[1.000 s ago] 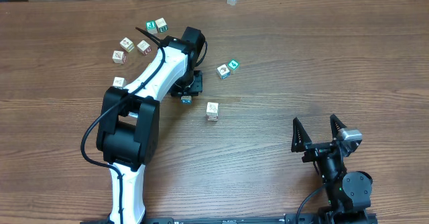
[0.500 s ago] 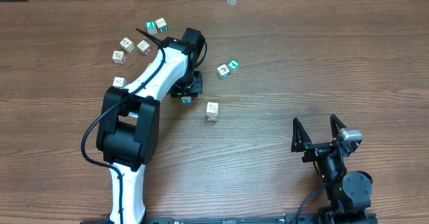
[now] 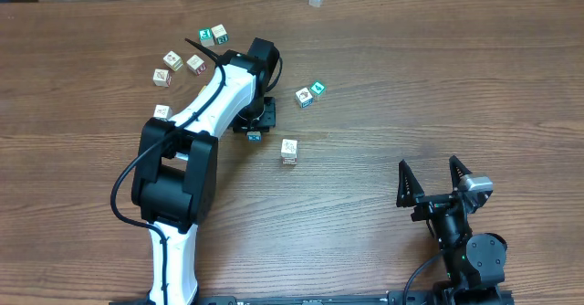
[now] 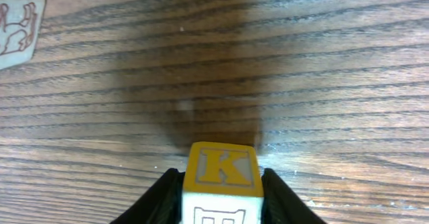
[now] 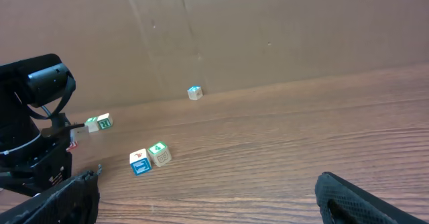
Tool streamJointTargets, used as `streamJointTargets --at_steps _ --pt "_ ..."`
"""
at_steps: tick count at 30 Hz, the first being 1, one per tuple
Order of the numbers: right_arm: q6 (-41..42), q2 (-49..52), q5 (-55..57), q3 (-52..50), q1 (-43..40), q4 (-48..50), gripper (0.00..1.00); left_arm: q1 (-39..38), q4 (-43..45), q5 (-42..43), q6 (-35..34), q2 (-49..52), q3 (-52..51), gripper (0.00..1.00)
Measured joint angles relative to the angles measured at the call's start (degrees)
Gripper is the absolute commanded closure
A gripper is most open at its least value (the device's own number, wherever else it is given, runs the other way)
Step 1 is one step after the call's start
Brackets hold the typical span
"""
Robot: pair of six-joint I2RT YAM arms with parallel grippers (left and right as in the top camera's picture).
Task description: Form a tower
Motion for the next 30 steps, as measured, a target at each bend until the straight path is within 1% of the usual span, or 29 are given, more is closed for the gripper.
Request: streamJointTargets --at_steps 18,21,23,27,30 --pt "0.0 0.0 -0.02 0.0 0.0 0.02 0.0 -0.39 0.59 0.0 0.0 0.0 -1.14 0.65" --pt "-0.04 0.0 -0.02 0.0 0.0 0.0 0.0 -0.39 0.61 0.0 -0.02 0.0 -1.29 0.68" --pt "0.0 0.0 -0.02 0.0 0.0 -0.02 0.0 -0.39 0.61 0.0 -0.02 0.0 -1.29 0.68" --pt "0.0 0.0 -0.02 0.0 0.0 -0.04 0.0 -0.39 0.59 -0.02 0.0 0.0 -1.29 0.75" --pt "-0.02 0.0 -0.02 0.0 0.0 -0.04 0.0 -0.39 -0.26 -0.02 -0.02 0.0 -1.09 0.75"
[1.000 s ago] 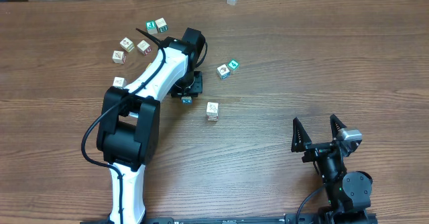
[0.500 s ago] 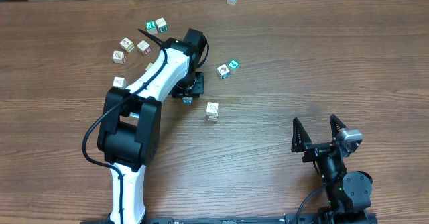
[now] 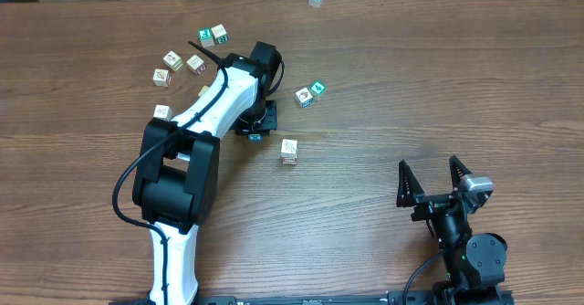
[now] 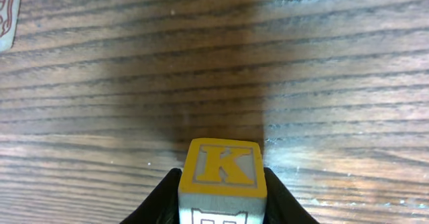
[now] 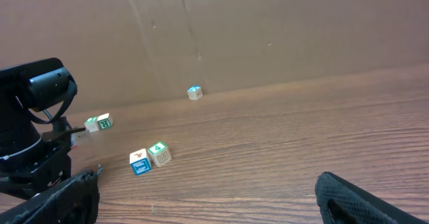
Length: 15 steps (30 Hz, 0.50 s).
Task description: Form a tower
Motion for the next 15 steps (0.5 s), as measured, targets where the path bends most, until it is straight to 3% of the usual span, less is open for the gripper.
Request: streamJointTargets --at_steps 6,15 --pt "0.02 0.0 0.0 0.0 0.0 0.0 0.0 0.0 -5.88 0.02 0.02 0.0 4.37 0.75" --pt "0.04 0.0 -0.02 0.0 0.0 0.02 0.0 0.0 -20.63 0.02 0.2 0.04 19.41 0.81"
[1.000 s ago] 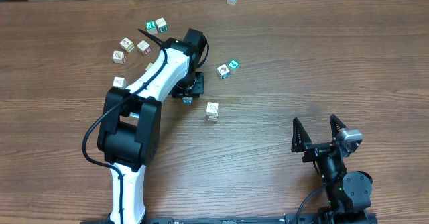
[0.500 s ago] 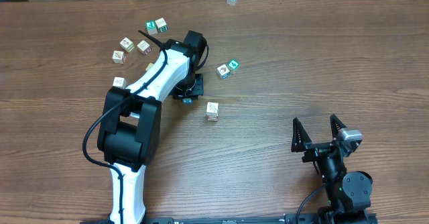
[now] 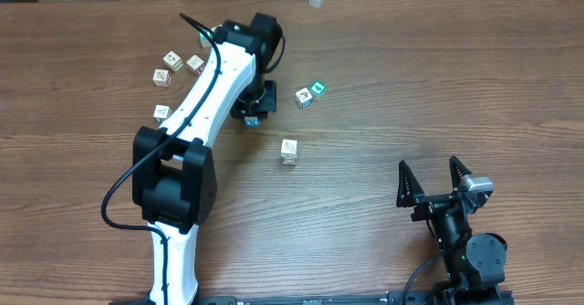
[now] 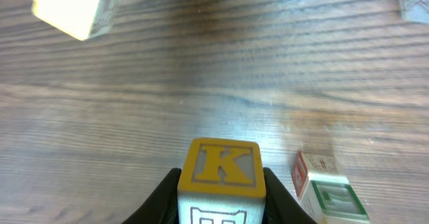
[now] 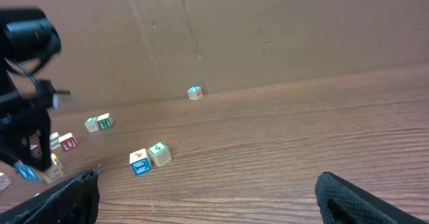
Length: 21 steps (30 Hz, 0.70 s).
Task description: Form a tower
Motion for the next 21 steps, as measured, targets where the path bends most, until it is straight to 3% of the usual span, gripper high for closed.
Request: streamJointTargets --at_steps 9,21 --pt "-0.02 0.0 0.02 0.0 0.0 0.0 0.0 -0.04 -12.33 0.0 0.0 -0.07 11.04 0.86" --pt "-0.04 0.0 0.02 0.0 0.0 0.0 0.0 -2.69 -16.02 1.36 0.0 -2.23 11.23 0.9"
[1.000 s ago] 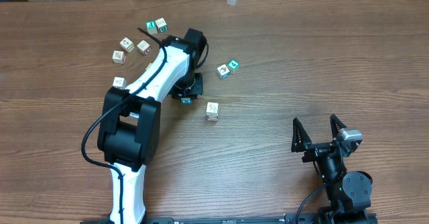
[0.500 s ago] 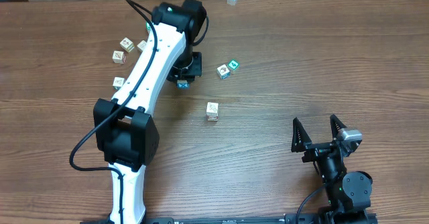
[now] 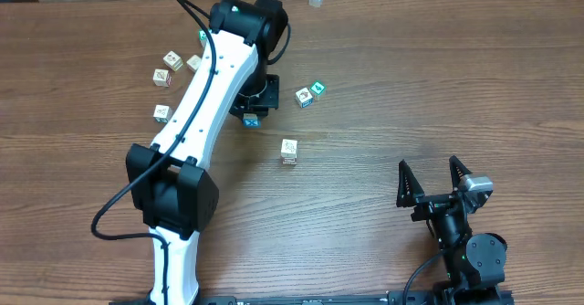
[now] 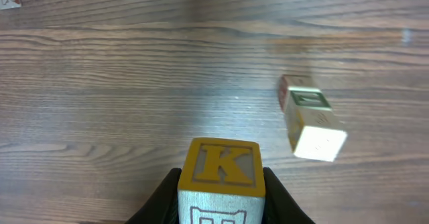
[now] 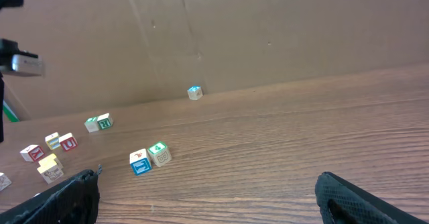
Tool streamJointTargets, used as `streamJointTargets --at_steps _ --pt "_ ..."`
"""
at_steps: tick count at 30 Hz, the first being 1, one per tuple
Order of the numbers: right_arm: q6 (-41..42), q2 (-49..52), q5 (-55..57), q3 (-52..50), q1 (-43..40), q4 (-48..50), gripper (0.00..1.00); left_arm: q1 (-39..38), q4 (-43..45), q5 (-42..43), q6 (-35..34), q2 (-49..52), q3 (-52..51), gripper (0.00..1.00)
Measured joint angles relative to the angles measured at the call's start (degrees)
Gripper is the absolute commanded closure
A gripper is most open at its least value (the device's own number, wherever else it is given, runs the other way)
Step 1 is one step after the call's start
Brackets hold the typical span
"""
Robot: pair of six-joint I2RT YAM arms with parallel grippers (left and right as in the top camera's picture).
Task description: Form a tower
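My left gripper (image 4: 221,200) is shut on a wooden block with a yellow K face (image 4: 222,165), held above the table. In the overhead view the left gripper (image 3: 253,111) hangs below the raised white arm, left of a pair of blue and green blocks (image 3: 310,93). A green-topped block with a red side (image 4: 310,119) lies on the table to the right of the K block. One lone block (image 3: 289,150) sits near the table's middle. My right gripper (image 3: 436,179) rests open at the front right, nothing between its fingers (image 5: 64,197).
Several loose blocks (image 3: 172,65) lie at the back left, one more (image 3: 161,112) nearer the front. A blue-topped block stands at the far edge by the cardboard wall (image 5: 268,29). The blue and green pair (image 5: 149,157) shows ahead of the right gripper.
The left arm has risen and reached farther back, still holding the K block. In its wrist view the green-topped block now lies to the right instead of at the bottom edge. The right arm has not moved.
The left gripper held the K block close over bare wood, its shadow right beneath. A second later it stood much the same. Then the block was higher, with other blocks in view below. Now the arm is raised further. The right gripper stayed open throughout.
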Motion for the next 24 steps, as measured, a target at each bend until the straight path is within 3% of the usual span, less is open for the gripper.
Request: streamJointTargets --at_steps 14,24 --pt "0.02 0.0 0.02 0.0 0.0 0.0 0.0 -6.45 -0.02 3.13 -0.22 -8.26 0.07 0.89" --pt "0.0 0.0 0.0 0.0 0.0 0.04 0.0 -9.07 0.0 3.34 -2.71 -8.68 0.15 0.89"
